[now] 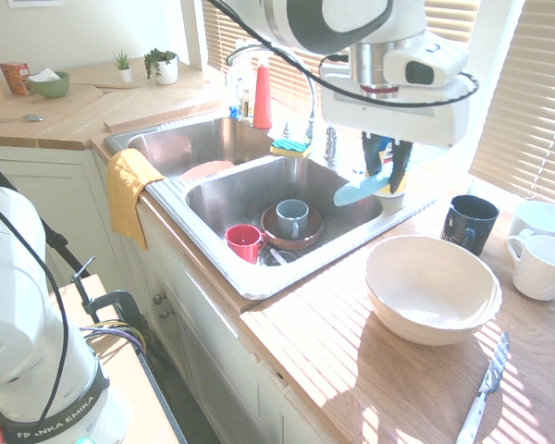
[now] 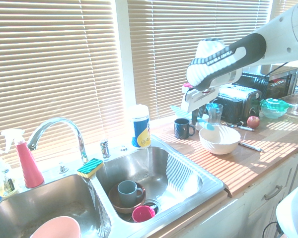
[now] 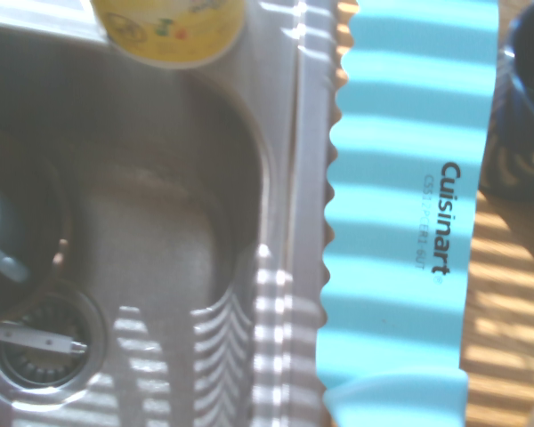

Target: Put the knife into the sink

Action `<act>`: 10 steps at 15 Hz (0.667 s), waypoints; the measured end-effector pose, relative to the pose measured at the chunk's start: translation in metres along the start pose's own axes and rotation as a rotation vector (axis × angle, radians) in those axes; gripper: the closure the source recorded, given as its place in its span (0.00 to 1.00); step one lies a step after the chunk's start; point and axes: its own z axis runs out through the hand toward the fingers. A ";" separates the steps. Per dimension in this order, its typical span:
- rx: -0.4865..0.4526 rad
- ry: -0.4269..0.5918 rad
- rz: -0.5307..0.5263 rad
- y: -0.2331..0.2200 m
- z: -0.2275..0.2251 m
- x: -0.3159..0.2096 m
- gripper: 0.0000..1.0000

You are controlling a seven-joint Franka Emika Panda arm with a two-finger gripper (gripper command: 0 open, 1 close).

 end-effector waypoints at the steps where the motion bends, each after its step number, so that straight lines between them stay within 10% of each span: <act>1: -0.001 -0.009 -0.031 -0.030 0.002 -0.021 1.00; 10: -0.041 -0.122 -0.123 -0.091 0.172 -0.088 1.00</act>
